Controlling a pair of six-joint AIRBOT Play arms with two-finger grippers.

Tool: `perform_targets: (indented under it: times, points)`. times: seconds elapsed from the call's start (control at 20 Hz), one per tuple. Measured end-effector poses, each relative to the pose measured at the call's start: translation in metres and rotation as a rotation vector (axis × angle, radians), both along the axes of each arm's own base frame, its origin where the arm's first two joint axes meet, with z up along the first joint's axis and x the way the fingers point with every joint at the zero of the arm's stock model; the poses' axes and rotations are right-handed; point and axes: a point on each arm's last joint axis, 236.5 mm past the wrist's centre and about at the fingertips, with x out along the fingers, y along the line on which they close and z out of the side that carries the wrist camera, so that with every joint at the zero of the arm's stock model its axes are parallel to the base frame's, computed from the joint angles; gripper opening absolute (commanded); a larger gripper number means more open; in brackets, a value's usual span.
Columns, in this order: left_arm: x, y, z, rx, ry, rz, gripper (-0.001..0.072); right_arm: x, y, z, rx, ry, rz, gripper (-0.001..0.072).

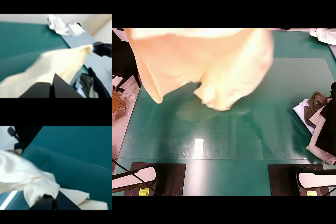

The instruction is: Fold the shirts.

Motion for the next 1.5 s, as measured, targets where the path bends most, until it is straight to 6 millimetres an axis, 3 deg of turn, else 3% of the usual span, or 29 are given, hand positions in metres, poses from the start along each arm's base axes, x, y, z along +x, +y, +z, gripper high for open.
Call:
perform_targets:
  times: [0.1, 0.25, 0.4, 0.55, 0.75, 1.1, 1.25, 1.5]
  points:
    - [-0.01, -0.004, 0.027, 0.024, -0.077, 0.009, 0.0017, -0.014, -0.045, 0.034, 0.0, -0.069, -0.095, 0.0023]
    - [-0.02, -0.002, 0.046, 0.057, -0.137, 0.036, 0.0018, -0.038, -0.095, 0.062, -0.019, -0.118, -0.2, 0.0023]
    - [-0.029, 0.001, 0.051, 0.099, -0.151, 0.054, 0.0018, -0.063, -0.126, 0.075, -0.051, -0.131, -0.266, 0.0023]
    - [-0.05, -0.008, 0.047, 0.15, -0.136, 0.017, 0.0018, -0.089, -0.144, 0.089, -0.088, -0.156, -0.32, 0.0023]
    - [-0.093, -0.028, 0.061, 0.219, -0.182, -0.01, 0.0018, -0.128, -0.142, 0.115, -0.14, -0.23, -0.356, 0.0023]
    - [-0.184, -0.058, 0.09, 0.399, -0.345, 0.073, 0.0019, -0.219, -0.104, 0.17, -0.205, -0.429, -0.367, 0.0023]
    - [-0.203, -0.063, 0.097, 0.437, -0.387, 0.111, 0.002, -0.241, -0.094, 0.184, -0.21, -0.492, -0.373, 0.0023]
    - [-0.214, -0.066, 0.1, 0.456, -0.41, 0.128, 0.0019, -0.252, -0.089, 0.193, -0.213, -0.534, -0.377, 0.0023]
